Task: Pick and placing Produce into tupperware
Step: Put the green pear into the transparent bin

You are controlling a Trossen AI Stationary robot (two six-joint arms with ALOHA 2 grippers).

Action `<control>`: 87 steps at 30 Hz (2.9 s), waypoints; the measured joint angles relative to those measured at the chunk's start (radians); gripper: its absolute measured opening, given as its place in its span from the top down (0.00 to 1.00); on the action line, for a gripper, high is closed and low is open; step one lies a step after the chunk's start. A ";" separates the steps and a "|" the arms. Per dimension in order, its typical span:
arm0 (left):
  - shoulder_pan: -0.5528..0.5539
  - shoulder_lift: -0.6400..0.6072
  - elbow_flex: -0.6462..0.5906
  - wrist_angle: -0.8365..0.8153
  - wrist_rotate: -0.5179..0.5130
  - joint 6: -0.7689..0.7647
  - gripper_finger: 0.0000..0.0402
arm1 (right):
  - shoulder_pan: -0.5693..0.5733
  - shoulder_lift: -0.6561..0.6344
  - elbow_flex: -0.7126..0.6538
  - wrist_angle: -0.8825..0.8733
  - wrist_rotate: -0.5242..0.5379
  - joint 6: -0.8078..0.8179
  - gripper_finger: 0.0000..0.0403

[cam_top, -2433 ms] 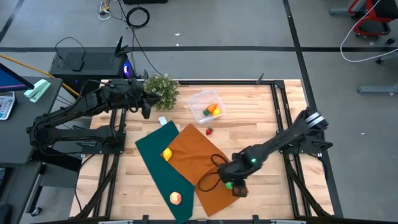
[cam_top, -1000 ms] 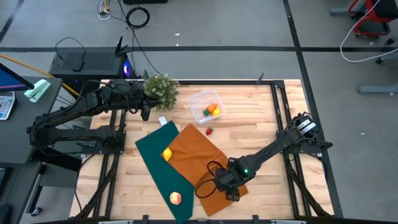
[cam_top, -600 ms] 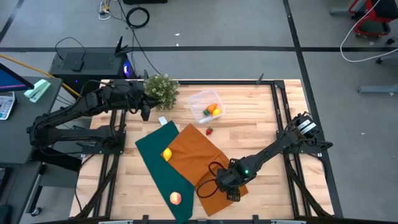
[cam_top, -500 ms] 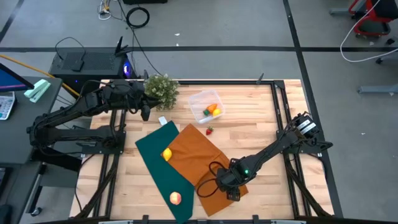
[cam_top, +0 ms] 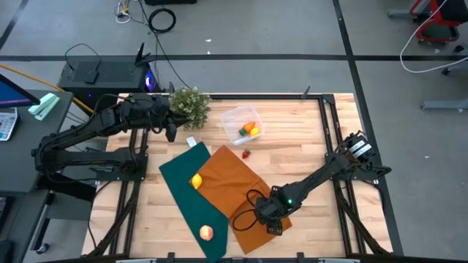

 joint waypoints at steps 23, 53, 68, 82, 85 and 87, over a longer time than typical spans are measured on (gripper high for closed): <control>0.001 0.000 0.000 0.008 0.000 0.000 0.74 | 0.000 0.023 0.000 0.026 0.008 0.027 0.49; 0.001 0.000 0.000 0.016 0.000 -0.001 0.74 | -0.214 0.015 0.302 -0.333 -0.008 -0.165 0.53; 0.001 0.000 0.000 0.015 0.000 -0.002 0.74 | -0.527 0.015 0.366 -0.355 0.078 -0.264 0.53; 0.001 0.000 0.000 0.014 0.001 0.016 0.74 | -0.741 0.015 0.366 -0.298 0.092 -0.291 0.53; 0.001 0.000 0.000 0.014 0.001 0.032 0.74 | -0.755 0.015 0.366 -0.269 0.092 -0.297 0.53; 0.000 0.000 0.000 0.014 0.001 0.033 0.74 | -0.756 0.015 0.366 -0.268 0.091 -0.316 0.53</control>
